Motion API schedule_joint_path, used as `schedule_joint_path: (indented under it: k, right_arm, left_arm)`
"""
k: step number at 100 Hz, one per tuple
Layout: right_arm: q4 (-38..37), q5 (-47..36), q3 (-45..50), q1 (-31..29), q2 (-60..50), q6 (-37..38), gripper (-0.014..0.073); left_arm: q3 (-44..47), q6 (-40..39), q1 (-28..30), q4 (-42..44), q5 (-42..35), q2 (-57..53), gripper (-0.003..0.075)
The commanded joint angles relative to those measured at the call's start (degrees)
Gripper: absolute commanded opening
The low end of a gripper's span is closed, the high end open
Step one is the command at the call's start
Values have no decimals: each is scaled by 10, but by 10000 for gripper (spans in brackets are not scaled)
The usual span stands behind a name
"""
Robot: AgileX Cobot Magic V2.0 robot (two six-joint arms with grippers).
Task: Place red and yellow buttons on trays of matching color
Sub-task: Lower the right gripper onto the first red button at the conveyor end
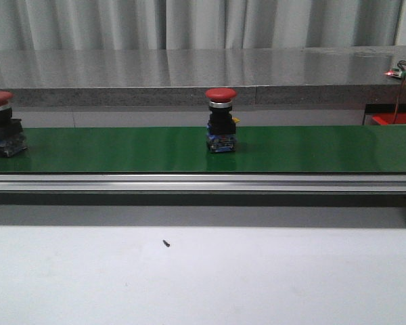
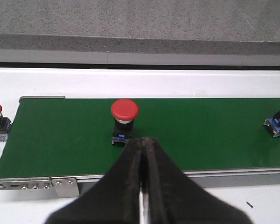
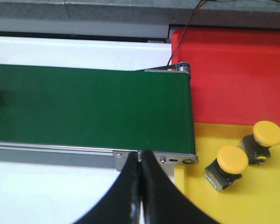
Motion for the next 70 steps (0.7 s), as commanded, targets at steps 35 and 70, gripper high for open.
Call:
schedule_joint_path:
  k: [35, 70]
  right_arm:
    - [44, 49, -166, 18, 175, -5, 186]
    - [46, 113, -292, 96, 319, -5, 624]
  left_arm:
    - [-15, 0, -6, -10, -44, -3, -19]
    - [-15, 0, -6, -10, -44, -3, -20]
